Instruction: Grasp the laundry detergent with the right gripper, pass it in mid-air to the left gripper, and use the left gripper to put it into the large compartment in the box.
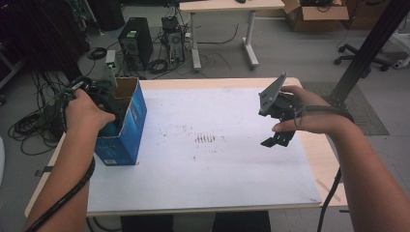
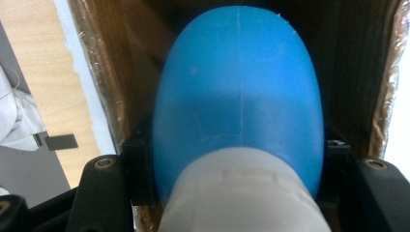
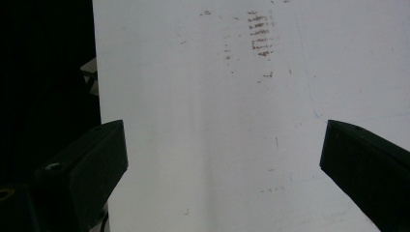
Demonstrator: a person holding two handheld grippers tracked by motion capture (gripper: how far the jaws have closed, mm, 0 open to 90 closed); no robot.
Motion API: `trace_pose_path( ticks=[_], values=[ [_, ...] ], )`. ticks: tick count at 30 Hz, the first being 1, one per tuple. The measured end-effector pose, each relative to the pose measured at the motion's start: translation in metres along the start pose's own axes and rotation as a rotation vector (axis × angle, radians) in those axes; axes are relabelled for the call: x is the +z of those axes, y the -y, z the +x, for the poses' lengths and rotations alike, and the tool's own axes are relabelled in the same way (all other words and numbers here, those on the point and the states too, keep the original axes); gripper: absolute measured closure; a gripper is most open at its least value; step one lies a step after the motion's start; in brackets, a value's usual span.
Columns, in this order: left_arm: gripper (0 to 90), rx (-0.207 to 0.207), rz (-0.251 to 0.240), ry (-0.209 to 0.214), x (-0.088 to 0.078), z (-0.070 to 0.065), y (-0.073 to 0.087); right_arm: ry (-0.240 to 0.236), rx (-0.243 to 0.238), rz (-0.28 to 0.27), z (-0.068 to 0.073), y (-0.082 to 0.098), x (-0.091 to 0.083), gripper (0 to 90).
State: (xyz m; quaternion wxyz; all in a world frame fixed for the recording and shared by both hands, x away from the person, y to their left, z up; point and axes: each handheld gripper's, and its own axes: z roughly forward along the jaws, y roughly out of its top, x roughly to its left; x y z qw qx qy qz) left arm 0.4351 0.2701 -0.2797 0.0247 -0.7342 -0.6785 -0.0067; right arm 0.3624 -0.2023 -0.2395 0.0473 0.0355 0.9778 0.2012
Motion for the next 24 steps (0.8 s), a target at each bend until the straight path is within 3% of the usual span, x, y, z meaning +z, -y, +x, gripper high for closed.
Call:
trace_pose_path(
  ticks=[8,24],
  values=[
    [38.0,-0.007,0.015,0.011,0.01,0.001,-0.001,-0.006,-0.003,-0.001,0.001,0.0,0.002,2.9],
    [37.6,-0.004,0.0,0.018,0.012,0.003,-0.001,-0.003,-0.002,-0.011,0.002,0.001,0.0,2.9]
  ],
)
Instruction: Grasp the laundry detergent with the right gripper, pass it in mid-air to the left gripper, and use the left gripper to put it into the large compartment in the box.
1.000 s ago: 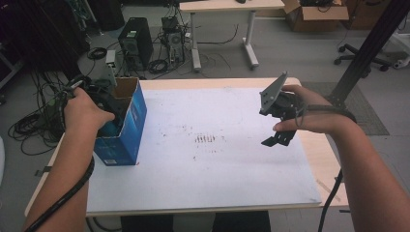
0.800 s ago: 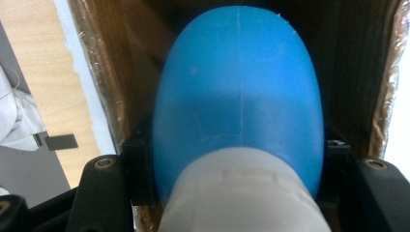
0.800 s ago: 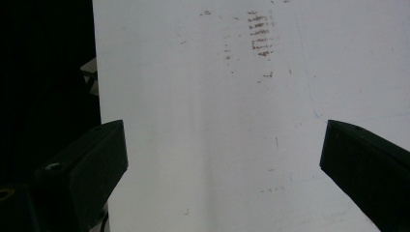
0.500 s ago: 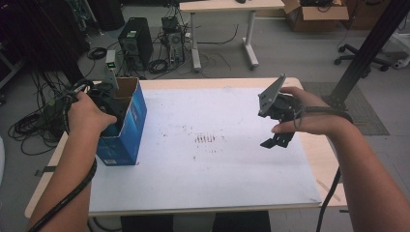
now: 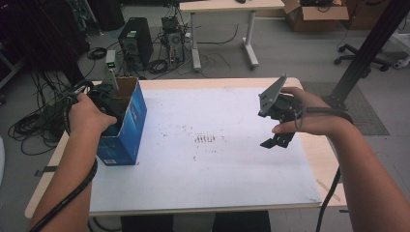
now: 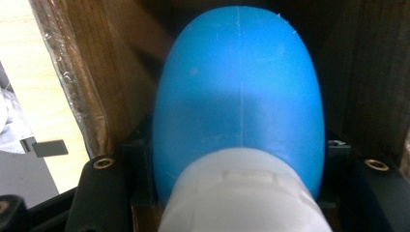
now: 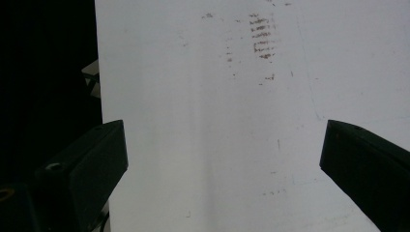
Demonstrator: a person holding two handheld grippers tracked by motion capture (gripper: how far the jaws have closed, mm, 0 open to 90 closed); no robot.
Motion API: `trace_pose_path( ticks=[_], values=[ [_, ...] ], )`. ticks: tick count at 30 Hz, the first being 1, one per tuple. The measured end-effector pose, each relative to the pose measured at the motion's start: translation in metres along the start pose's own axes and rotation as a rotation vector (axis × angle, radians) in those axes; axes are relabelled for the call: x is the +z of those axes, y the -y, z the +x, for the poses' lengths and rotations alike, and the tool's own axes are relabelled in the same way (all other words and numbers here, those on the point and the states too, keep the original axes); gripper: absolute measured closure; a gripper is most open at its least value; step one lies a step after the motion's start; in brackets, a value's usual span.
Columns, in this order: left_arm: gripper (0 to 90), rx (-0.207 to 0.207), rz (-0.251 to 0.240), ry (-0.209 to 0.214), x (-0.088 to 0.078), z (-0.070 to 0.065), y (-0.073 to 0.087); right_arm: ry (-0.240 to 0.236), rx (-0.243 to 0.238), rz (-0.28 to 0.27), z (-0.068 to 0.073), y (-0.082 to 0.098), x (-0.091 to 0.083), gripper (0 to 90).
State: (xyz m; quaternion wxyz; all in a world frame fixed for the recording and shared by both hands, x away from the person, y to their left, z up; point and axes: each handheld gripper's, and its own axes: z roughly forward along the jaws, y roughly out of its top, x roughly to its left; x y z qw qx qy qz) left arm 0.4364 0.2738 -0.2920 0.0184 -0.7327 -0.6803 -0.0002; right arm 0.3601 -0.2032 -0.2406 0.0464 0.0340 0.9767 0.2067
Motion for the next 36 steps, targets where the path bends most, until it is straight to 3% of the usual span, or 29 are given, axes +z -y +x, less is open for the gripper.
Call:
trace_pose_path(
  ticks=[19,36],
  values=[
    [31.6,0.0,-0.008,0.002,-0.004,-0.003,0.0,0.001,0.011,-0.011,0.0,0.006,0.001,2.9],
    [27.2,-0.013,-0.026,-0.008,-0.02,-0.005,0.003,0.001,0.017,-0.026,0.0,0.011,0.002,2.9]
  ],
)
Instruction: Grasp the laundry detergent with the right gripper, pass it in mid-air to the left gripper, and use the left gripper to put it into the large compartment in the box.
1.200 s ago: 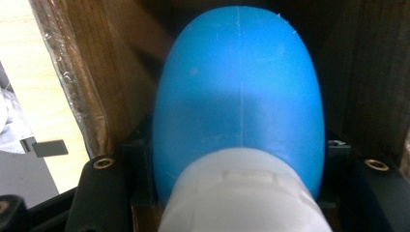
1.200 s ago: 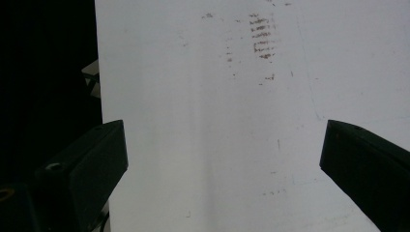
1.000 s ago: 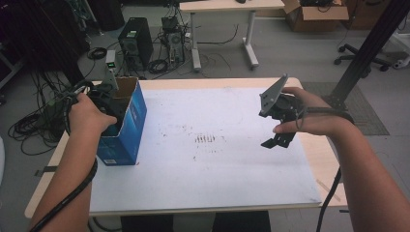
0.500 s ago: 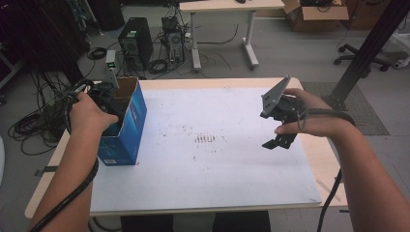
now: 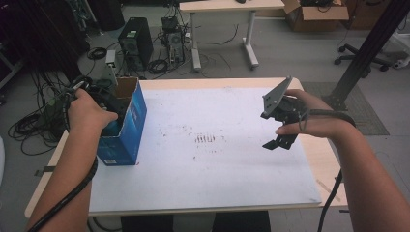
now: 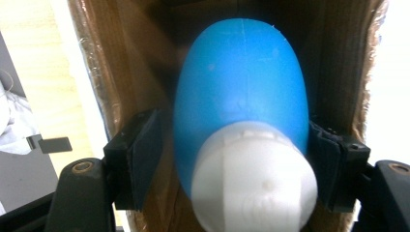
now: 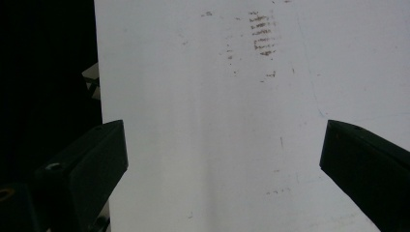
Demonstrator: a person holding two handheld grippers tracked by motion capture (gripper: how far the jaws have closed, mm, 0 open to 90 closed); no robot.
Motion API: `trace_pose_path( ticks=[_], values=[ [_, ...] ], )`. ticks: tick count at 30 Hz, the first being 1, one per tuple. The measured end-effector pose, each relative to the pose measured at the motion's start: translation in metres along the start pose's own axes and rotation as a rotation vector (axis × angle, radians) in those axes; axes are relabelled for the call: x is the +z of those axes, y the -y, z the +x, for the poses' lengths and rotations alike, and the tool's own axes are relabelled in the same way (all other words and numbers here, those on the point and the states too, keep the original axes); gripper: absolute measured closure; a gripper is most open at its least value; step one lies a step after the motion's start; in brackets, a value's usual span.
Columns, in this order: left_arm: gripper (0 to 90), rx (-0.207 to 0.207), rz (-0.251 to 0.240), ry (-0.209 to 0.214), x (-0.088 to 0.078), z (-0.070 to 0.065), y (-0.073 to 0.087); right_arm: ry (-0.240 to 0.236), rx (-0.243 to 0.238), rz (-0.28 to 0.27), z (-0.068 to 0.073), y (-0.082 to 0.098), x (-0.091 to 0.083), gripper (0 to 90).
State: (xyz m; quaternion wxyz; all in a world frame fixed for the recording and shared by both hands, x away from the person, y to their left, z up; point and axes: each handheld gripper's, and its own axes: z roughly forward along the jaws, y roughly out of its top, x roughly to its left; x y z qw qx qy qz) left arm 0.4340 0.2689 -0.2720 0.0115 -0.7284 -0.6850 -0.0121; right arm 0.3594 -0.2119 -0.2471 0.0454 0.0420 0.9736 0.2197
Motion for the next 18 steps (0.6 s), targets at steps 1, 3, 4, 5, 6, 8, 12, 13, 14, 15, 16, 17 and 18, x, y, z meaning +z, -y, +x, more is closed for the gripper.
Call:
trace_pose_path(
  ticks=[1,3,4,5,6,8,12,13,14,15,16,17,18],
  values=[
    [26.1,-0.003,0.0,0.002,-0.003,0.0,0.001,-0.001,0.0,0.0,0.0,0.0,0.0,2.9],
    [25.0,-0.002,-0.007,0.0,-0.006,0.0,0.001,-0.001,-0.001,0.0,0.0,0.0,0.0,2.9],
    [25.0,-0.001,-0.014,-0.004,-0.008,-0.001,0.002,-0.001,0.0,0.0,0.0,0.0,0.0,2.9],
    [24.7,0.0,-0.018,-0.006,-0.01,-0.001,0.003,-0.001,-0.001,-0.001,0.0,0.0,0.0,2.9],
    [22.1,0.001,-0.019,-0.008,-0.013,-0.001,0.003,0.0,-0.001,-0.002,0.0,0.0,0.0,2.9],
    [21.1,0.003,-0.02,-0.001,-0.017,-0.001,0.005,-0.001,-0.004,-0.004,0.0,-0.001,-0.001,2.9],
    [18.9,0.011,-0.032,-0.001,-0.024,-0.002,0.007,0.0,-0.007,-0.005,0.001,-0.002,-0.002,2.9],
    [17.9,0.013,-0.034,0.002,-0.026,-0.002,0.008,0.001,-0.008,-0.004,0.001,-0.003,-0.002,2.9],
    [16.8,0.027,-0.033,0.0,-0.031,-0.004,0.01,0.002,-0.009,-0.006,0.001,-0.003,-0.002,2.9],
    [15.5,0.027,-0.033,0.0,-0.031,-0.004,0.01,0.002,-0.009,-0.006,0.001,-0.003,-0.002,2.9],
    [15.4,0.033,-0.038,-0.002,-0.032,-0.004,0.011,0.001,-0.011,-0.007,0.001,-0.004,-0.003,2.9],
    [15.4,0.041,-0.041,-0.001,-0.036,-0.006,0.012,0.001,-0.011,-0.007,0.001,-0.004,-0.003,2.9],
    [14.5,0.057,-0.055,-0.001,-0.041,-0.008,0.014,0.002,-0.012,-0.008,0.002,-0.005,-0.003,2.9]
  ],
)
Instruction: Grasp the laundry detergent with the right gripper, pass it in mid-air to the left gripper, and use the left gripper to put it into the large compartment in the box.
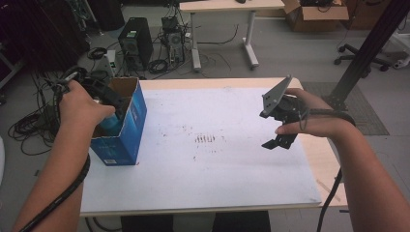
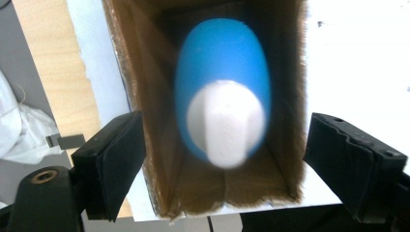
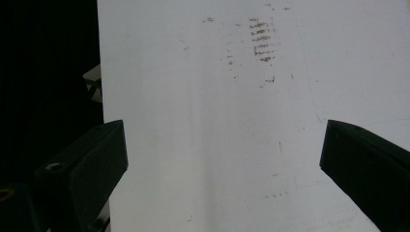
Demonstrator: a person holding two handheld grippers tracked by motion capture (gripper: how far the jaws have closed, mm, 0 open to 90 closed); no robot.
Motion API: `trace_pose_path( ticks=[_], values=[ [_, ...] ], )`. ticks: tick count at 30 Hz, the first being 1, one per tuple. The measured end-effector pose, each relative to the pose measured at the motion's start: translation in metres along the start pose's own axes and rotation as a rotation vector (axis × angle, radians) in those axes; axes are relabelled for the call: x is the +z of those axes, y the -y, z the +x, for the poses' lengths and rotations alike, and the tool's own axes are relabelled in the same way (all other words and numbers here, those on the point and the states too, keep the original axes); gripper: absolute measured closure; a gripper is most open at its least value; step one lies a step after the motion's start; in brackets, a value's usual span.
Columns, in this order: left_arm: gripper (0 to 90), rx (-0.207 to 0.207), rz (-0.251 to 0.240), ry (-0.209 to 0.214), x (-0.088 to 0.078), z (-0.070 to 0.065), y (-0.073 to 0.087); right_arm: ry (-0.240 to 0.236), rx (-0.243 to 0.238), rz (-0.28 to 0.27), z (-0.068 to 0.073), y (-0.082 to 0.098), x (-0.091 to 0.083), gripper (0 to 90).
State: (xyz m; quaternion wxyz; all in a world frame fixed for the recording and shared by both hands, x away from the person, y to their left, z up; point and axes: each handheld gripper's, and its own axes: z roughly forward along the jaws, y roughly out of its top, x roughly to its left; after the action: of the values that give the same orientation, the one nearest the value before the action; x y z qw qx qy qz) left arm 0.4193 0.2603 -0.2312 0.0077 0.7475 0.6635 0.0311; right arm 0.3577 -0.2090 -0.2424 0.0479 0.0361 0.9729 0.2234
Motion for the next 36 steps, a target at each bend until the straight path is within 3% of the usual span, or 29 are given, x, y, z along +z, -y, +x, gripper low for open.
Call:
trace_pose_path(
  ticks=[10,11,12,13,16,18,20,22,25,28,29,30,31,32,36],
  values=[
    [7.7,0.088,-0.022,0.001,-0.021,-0.02,0.006,-0.003,-0.007,-0.003,0.002,-0.002,0.001,2.9],
    [6.2,0.107,-0.021,-0.003,-0.023,-0.023,0.006,-0.003,-0.008,-0.003,0.002,-0.002,0.0,2.9],
    [3.1,0.167,-0.021,-0.006,-0.025,-0.031,0.007,-0.002,-0.008,-0.003,0.002,-0.002,0.0,2.9],
    [0.4,0.167,-0.021,-0.006,-0.025,-0.031,0.007,-0.002,-0.008,-0.003,0.002,-0.002,0.0,2.9],
    [0.2,0.238,0.012,-0.013,-0.028,-0.042,0.007,0.002,-0.01,-0.006,0.002,-0.002,-0.002,2.9],
    [0.2,0.26,0.003,-0.01,-0.032,-0.048,0.009,0.002,-0.011,-0.01,0.003,-0.002,-0.002,2.9],
    [0.2,0.311,-0.015,0.006,-0.039,-0.057,0.01,0.003,-0.011,-0.014,0.003,-0.001,-0.002,2.9],
    [0.2,0.325,-0.016,0.006,-0.04,-0.06,0.011,0.006,-0.01,-0.016,0.002,-0.001,-0.003,2.9],
    [0.2,0.388,-0.016,0.013,-0.047,-0.072,0.014,0.01,-0.011,-0.018,0.002,-0.001,-0.006,2.9],
    [0.2,0.521,-0.01,0.064,-0.053,-0.09,0.02,0.012,-0.014,-0.017,0.001,-0.002,-0.009,2.9],
    [0.2,0.521,-0.01,0.064,-0.053,-0.09,0.02,0.012,-0.014,-0.017,0.001,-0.002,-0.009,2.9],
    [0.2,0.631,0.012,0.109,-0.053,-0.101,0.023,0.012,-0.018,-0.011,0.001,-0.003,-0.012,3.0],
    [0.2,0.631,0.012,0.109,-0.053,-0.101,0.023,0.012,-0.018,-0.011,0.001,-0.003,-0.012,3.0],
    [0.2,0.704,0.02,0.116,-0.053,-0.11,0.026,0.018,-0.017,-0.019,0.0,-0.004,-0.016,2.8],
    [0.2,0.84,0.034,0.118,-0.052,-0.129,0.032,0.022,-0.022,-0.004,0.001,-0.007,-0.02,2.8]
  ],
)
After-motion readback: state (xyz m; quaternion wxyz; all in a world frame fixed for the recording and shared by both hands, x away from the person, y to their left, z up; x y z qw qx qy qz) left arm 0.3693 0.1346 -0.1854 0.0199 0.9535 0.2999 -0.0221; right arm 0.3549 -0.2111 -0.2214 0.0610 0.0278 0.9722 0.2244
